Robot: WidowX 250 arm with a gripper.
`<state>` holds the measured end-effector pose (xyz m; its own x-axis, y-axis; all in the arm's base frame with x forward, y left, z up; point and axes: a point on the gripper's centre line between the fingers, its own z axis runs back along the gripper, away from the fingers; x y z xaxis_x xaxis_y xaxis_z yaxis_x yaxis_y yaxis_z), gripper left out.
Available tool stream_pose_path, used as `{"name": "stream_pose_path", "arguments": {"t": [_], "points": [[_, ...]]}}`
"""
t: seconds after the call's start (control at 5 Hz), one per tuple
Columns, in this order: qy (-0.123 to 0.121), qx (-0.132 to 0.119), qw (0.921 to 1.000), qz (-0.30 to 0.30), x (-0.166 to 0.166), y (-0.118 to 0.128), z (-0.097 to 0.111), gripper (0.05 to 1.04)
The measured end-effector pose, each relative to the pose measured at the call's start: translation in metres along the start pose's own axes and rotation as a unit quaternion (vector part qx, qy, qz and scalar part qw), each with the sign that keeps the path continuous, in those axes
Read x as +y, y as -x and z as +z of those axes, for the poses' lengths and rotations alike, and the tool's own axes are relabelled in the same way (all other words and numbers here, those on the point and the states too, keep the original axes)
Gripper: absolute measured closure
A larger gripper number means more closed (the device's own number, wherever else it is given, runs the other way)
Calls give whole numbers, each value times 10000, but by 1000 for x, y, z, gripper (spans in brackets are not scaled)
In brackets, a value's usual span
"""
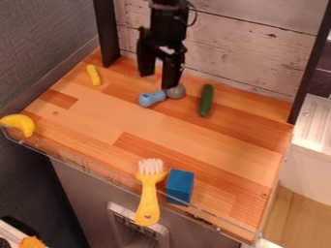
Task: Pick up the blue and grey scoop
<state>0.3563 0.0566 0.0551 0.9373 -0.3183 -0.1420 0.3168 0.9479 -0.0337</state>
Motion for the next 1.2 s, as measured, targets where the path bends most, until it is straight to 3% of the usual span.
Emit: {"name": "stream_pose_path", "arguments": {"t": [0.2,0.4,0.6,0.8,1.2], "points": [[13,-44,9985,537,6,3,-5,83],[11,-125,9979,634,10,4,-8,85],[-59,-195,9992,348,12,1,-8,85],[-84,-159,9997,-168,14,-6,-25,85],[-202,-240,9953,-920,4,-22,-39,87]]}}
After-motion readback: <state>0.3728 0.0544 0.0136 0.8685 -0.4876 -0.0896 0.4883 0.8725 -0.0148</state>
